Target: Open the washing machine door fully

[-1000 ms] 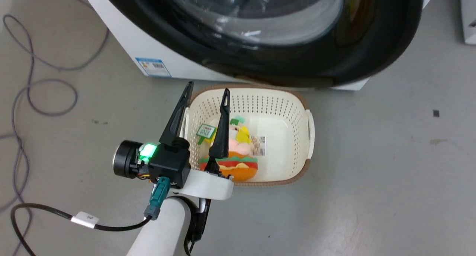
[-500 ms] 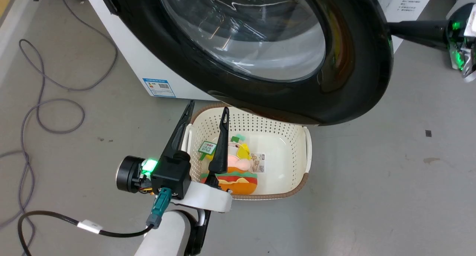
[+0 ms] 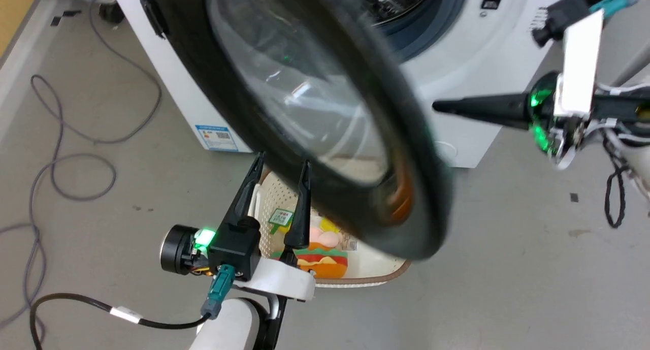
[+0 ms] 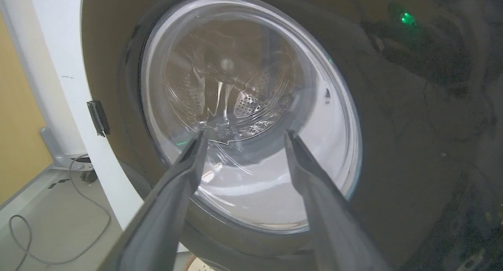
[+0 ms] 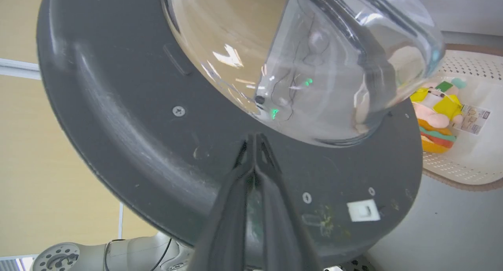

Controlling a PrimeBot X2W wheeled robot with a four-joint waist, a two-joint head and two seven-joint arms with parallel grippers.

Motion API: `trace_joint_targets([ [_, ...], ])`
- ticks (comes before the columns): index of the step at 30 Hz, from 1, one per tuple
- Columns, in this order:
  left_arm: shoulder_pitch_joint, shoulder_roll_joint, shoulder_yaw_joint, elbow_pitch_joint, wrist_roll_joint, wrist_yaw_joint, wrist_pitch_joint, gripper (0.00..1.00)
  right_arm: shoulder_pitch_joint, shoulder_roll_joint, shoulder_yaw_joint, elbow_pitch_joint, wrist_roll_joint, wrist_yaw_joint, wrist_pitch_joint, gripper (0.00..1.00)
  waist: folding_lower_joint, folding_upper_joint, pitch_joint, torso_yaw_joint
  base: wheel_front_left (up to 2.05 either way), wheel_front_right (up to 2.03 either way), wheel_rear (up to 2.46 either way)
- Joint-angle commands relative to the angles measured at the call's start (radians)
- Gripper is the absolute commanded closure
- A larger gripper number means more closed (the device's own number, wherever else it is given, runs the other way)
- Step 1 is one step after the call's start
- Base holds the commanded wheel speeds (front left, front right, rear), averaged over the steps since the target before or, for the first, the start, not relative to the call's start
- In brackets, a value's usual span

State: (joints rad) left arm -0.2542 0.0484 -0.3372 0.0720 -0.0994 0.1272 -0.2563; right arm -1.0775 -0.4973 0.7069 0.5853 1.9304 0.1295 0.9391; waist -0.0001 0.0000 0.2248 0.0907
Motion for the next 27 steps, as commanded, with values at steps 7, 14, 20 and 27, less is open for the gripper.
trace_joint_targets([
  [7, 0.024, 0.002, 0.004, 0.012, 0.002, -0.013, -0.006, 0.0, 0.097, -0.03, 0.08, -0.136, 0.077, 0.001, -0.011, 1.0, 0.0001, 0.0, -0.036, -0.009, 0.0, 0.0, 0.0],
  [14, 0.043, 0.002, 0.01, 0.027, 0.004, -0.018, -0.006, 0.0, 0.159, -0.044, 0.172, -0.254, 0.143, 0.001, -0.059, 1.0, 0.0001, 0.0, -0.063, 0.01, 0.0, 0.0, 0.0],
  [20, 0.072, 0.002, 0.035, 0.047, 0.016, -0.028, -0.006, 0.0, 0.194, -0.044, 0.24, -0.311, 0.198, 0.001, -0.109, 1.0, 0.0001, 0.0, -0.088, 0.042, 0.0, 0.0, 0.0],
  [27, 0.119, 0.013, 0.077, 0.057, 0.023, -0.047, -0.006, 0.0, 0.224, -0.025, 0.294, -0.354, 0.246, 0.001, -0.162, 1.0, 0.0001, 0.0, -0.104, 0.064, 0.0, 0.0, 0.0],
])
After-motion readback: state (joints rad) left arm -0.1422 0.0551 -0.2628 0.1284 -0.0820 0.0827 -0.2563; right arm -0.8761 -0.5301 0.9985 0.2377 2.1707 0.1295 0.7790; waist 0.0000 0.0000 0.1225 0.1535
